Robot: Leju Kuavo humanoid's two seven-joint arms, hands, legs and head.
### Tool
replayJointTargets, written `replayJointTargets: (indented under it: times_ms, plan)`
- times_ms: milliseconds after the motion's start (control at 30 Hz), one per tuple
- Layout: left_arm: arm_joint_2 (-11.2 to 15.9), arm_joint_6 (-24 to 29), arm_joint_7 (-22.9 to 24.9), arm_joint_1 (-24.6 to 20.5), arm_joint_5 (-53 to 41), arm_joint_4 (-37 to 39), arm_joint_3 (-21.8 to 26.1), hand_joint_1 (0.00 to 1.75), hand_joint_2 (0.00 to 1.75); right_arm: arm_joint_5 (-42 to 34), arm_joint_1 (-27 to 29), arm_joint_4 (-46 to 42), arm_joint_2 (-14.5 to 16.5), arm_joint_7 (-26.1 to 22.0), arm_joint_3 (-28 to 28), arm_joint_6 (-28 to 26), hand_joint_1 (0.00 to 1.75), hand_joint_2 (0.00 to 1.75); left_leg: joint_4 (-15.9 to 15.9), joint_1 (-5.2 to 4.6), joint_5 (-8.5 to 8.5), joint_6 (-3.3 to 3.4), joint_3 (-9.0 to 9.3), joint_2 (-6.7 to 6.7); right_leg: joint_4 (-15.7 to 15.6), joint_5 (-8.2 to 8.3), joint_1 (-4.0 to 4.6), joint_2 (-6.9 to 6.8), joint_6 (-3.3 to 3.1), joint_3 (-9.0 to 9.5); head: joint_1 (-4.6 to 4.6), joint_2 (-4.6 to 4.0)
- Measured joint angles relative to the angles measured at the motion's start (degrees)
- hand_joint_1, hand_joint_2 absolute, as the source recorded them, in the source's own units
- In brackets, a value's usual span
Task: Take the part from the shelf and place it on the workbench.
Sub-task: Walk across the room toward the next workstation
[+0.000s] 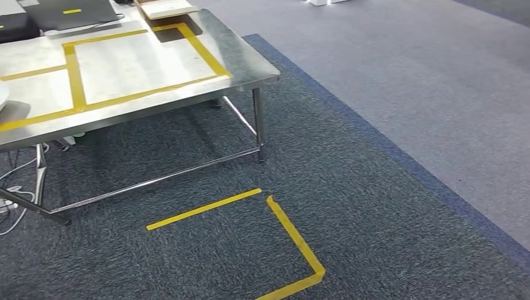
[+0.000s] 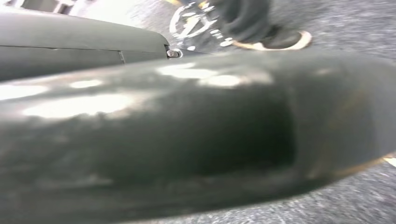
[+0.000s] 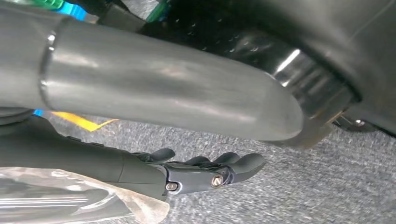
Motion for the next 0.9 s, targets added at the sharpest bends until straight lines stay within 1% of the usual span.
replayJointTargets:
  times_ms: [33,67,100,133,167,200,233,267,300,333,367,400,433,467,500,533,567,600,633,667,700,733,767,800,833,867,900]
  plan:
    - [0.04,-0.07,0.08,0.0,-0.06,0.05,-0.01,0.0,0.0,-0.02,-0.06,0.01,0.08,0.01,-0.01,-0.02,0.0,0.0,-2.55,-0.04,0.89,0.39,0.97,-1.25,0.11,0.09,-0.06,0.76,0.21,-0.25,-0.02,0.0]
    - [0.08,-0.22,0.29,-0.05,-0.19,0.13,-0.01,0.0,0.0,-0.01,-0.11,0.02,0.17,0.01,-0.01,0.01,0.0,0.0,-3.71,-0.08,1.0,0.65,1.34,-2.01,0.2,0.24,-0.21,1.46,0.53,-0.63,-0.06,0.0]
    - [0.09,-0.4,0.62,-0.17,-0.28,0.23,-0.02,0.0,0.0,0.06,-0.14,0.05,0.22,0.03,-0.01,0.13,0.0,0.0,-4.13,-0.13,0.92,0.71,1.37,-1.71,0.24,0.45,-0.3,2.14,0.96,-0.97,-0.09,0.0]
    - [0.04,-0.58,0.95,-0.32,-0.2,0.33,-0.01,0.0,0.0,0.25,-0.1,0.08,0.24,0.19,-0.01,0.3,0.0,0.0,-4.65,-0.01,0.97,0.76,1.46,-1.02,0.26,0.59,-0.42,2.63,1.38,-1.44,-0.18,0.0]
    - [0.01,-0.71,1.18,-0.49,0.05,0.42,0.04,0.0,0.0,0.51,-0.08,0.1,0.23,0.4,0.0,0.5,0.0,0.0,-5.15,0.12,1.16,0.8,1.54,-0.25,0.54,0.41,-0.35,2.01,1.77,-1.9,-0.15,0.0]
    - [-0.08,-0.7,1.15,-0.62,0.43,0.49,0.14,0.0,0.0,0.81,-0.13,0.12,0.21,0.71,0.02,0.67,0.0,0.0,-5.65,0.27,1.4,0.89,1.65,0.6,1.59,-0.39,-0.26,0.61,2.16,-2.63,0.02,0.0]
    - [-0.18,-0.62,0.99,-0.69,0.87,0.6,0.28,0.0,0.0,1.09,-0.28,0.13,0.11,1.1,0.04,0.8,0.0,0.0,-6.05,0.42,1.6,0.98,1.73,1.54,3.83,-1.87,-0.18,-1.21,2.51,-3.82,0.2,0.0]
    - [-0.25,-0.49,0.82,-0.75,1.17,0.73,0.44,0.0,0.0,1.26,-0.49,0.12,0.02,1.42,0.05,0.94,0.0,0.0,-6.12,0.35,1.65,1.07,1.72,2.45,7.16,-3.77,-0.21,-3.12,2.86,-5.39,0.39,0.0]
    - [-0.33,-0.31,0.68,-0.76,1.35,0.88,0.66,0.0,0.0,1.39,-0.72,0.12,-0.13,1.76,0.07,1.14,0.0,0.0,-6.1,0.32,1.65,1.17,1.64,3.44,11.15,-5.71,-0.38,-4.14,3.21,-7.24,0.54,0.0]
    - [-0.35,-0.17,0.66,-0.76,1.45,1.02,0.87,0.0,0.0,1.48,-0.89,0.12,-0.32,2.01,0.07,1.35,0.0,0.0,-6.07,0.31,1.64,1.17,1.58,4.43,14.58,-7.01,-0.58,-4.57,3.51,-8.77,0.57,0.0]
    - [-0.36,-0.08,0.65,-0.76,1.47,1.09,1.06,0.0,0.0,1.54,-0.97,0.12,-0.48,2.15,0.07,1.53,0.0,0.0,-6.06,0.31,1.62,1.15,1.55,5.35,16.4,-7.31,-0.82,-4.82,3.78,-9.46,0.57,0.0]
    - [-0.35,-0.03,0.63,-0.79,1.45,1.14,1.23,0.0,0.0,1.6,-1.01,0.12,-0.68,2.22,0.07,1.62,0.0,0.0,-6.02,0.33,1.58,1.08,1.54,6.21,15.94,-6.5,-1.07,-5.1,4.03,-8.97,0.57,0.0]
    - [-0.33,-0.04,0.6,-0.82,1.42,1.16,1.32,0.0,0.0,1.62,-1.04,0.11,-0.87,2.23,0.07,1.63,0.0,0.0,-5.96,0.38,1.5,0.96,1.57,6.95,12.99,-4.74,-1.33,-5.56,4.24,-7.18,0.57,0.0]
    - [-0.33,-0.08,0.56,-0.87,1.39,1.19,1.37,0.0,0.0,1.66,-1.03,0.11,-1.01,2.22,0.07,1.63,0.0,0.0,-5.81,0.44,1.37,0.74,1.64,7.58,8.56,-2.83,-1.53,-6.47,4.44,-4.62,0.57,0.0]
    - [-0.26,-0.13,0.52,-0.92,1.38,1.2,1.4,0.0,0.0,1.69,-1.02,0.11,-1.11,2.21,0.07,1.62,0.0,0.0,-5.62,0.36,1.23,0.43,1.69,8.1,4.48,-1.59,-1.54,-7.74,4.39,-2.38,0.59,0.0]
    - [-0.21,-0.18,0.5,-0.95,1.37,1.23,1.44,0.0,0.0,1.7,-1.04,0.11,-1.16,2.16,0.07,1.63,0.0,0.0,-5.41,0.28,1.08,0.06,1.74,8.52,1.52,-0.83,-1.51,-8.72,4.11,-0.77,0.56,0.0]
    - [-0.15,-0.27,0.49,-0.97,1.37,1.27,1.48,0.0,0.0,1.69,-1.02,0.11,-1.18,2.02,0.07,1.72,0.0,0.0,-5.23,0.17,1.0,-0.32,1.77,8.88,0.13,-0.71,-1.38,-9.33,3.67,-0.14,0.51,0.0]
    - [-0.07,-0.36,0.48,-1.01,1.36,1.3,1.52,0.0,0.0,1.68,-1.01,0.1,-1.19,1.81,0.07,1.91,0.0,0.0,-5.18,0.09,1.0,-0.68,1.8,9.29,0.08,-0.85,-1.21,-9.31,3.1,-0.34,0.49,0.0]
    - [-0.05,-0.45,0.44,-1.04,1.34,1.33,1.56,0.0,0.0,1.7,-0.99,0.1,-1.21,1.57,0.07,2.13,0.0,0.0,-5.15,0.16,0.99,-0.99,1.89,9.77,0.09,-0.65,-1.16,-8.69,2.62,-0.58,0.45,0.0]
    - [-0.02,-0.55,0.33,-1.09,1.32,1.33,1.58,0.0,0.0,1.79,-0.98,0.1,-1.2,1.36,0.08,2.36,0.0,0.0,-5.05,0.3,0.81,-1.36,1.92,9.81,0.08,-0.5,-1.2,-8.11,2.19,-0.68,0.45,0.0]
    - [0.01,-0.6,0.16,-1.11,1.31,1.33,1.63,0.0,0.0,1.94,-1.04,0.1,-1.18,1.23,0.11,2.55,0.0,0.0,-4.44,0.44,0.12,-1.69,1.77,8.99,0.04,-0.31,-1.27,-7.53,1.78,-0.71,0.41,0.0]
    - [0.02,-0.63,-0.02,-1.09,1.3,1.33,1.69,0.0,0.0,2.17,-1.12,0.1,-1.13,1.18,0.17,2.62,0.0,0.0,-2.66,0.55,-1.33,-1.94,1.16,7.59,-0.03,-0.07,-1.36,-6.91,1.38,-0.66,0.34,0.0]
    - [0.02,-0.65,-0.17,-1.03,1.26,1.34,1.75,0.0,0.0,2.4,-1.26,0.1,-1.04,1.17,0.29,2.67,0.0,0.0,0.43,0.64,-3.37,-2.12,-0.02,5.88,-0.06,0.15,-1.42,-6.25,1.04,-0.62,0.26,0.0]
    - [0.03,-0.65,-0.26,-0.94,1.21,1.34,1.8,0.0,0.0,2.59,-1.38,0.1,-0.91,1.16,0.43,2.69,0.0,0.0,4.44,0.63,-5.59,-2.12,-1.61,4.48,-0.04,0.29,-1.34,-5.53,0.81,-0.75,0.2,0.0]
    - [0.06,-0.69,-0.26,-0.84,1.13,1.34,1.83,0.0,0.0,2.72,-1.46,0.1,-0.77,1.12,0.55,2.67,0.0,0.0,8.47,0.62,-7.36,-2.07,-3.27,3.84,-0.02,0.39,-1.25,-4.73,0.65,-0.87,0.19,0.0]
    - [0.1,-0.8,-0.23,-0.75,1.02,1.34,1.84,0.0,0.0,2.79,-1.5,0.1,-0.62,1.02,0.64,2.61,0.0,0.0,11.22,0.59,-8.09,-1.97,-4.44,3.61,0.01,0.45,-1.15,-3.88,0.57,-0.94,0.19,0.0]
    - [0.16,-0.97,-0.19,-0.69,0.97,1.34,1.86,0.0,0.0,2.82,-1.49,0.1,-0.51,0.9,0.67,2.53,0.0,0.0,11.92,0.58,-7.58,-1.8,-4.77,3.5,0.06,0.49,-1.07,-3.01,0.52,-0.96,0.19,0.0]
